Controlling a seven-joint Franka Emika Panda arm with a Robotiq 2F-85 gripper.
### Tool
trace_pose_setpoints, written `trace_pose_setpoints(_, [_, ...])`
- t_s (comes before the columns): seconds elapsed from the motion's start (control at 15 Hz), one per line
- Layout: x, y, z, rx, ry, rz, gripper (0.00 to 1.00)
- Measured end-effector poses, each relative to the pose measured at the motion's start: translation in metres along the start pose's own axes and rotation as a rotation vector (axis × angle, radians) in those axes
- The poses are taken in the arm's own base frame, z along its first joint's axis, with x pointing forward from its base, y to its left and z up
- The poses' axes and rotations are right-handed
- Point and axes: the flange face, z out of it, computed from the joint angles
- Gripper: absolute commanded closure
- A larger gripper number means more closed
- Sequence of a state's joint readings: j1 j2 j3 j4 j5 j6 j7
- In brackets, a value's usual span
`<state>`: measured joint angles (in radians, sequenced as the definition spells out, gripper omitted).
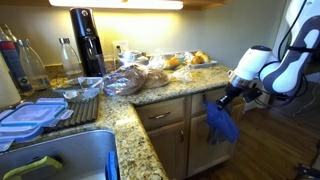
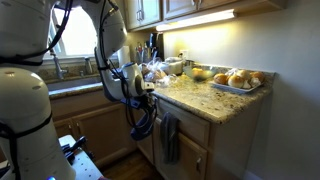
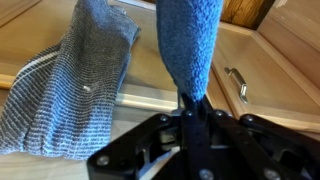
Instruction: Hang the cloth on the drawer
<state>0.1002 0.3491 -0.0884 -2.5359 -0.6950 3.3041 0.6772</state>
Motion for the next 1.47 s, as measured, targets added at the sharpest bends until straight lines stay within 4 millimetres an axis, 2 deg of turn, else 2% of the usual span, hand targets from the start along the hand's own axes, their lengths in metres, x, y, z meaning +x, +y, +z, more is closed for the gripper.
trace_pose_setpoints(0.4, [-0.002,-0.001,0.001,0.013,0.005,0.0,0.94])
trace_pose_setpoints(0.47, [-0.003,-0.003,0.002,0.016,0.006,-0.002,0.66])
trace_pose_setpoints(0.6, [-0.005,-0.005,0.003,0.02,0.002,-0.005,0.6])
trace_pose_setpoints(1.2, [-0.004,-0.011,0.001,0.037,0.024,-0.02,0.02])
trace_pose_setpoints(1.47, [0.003,-0.028,-0.014,0.052,0.053,-0.054,0.0])
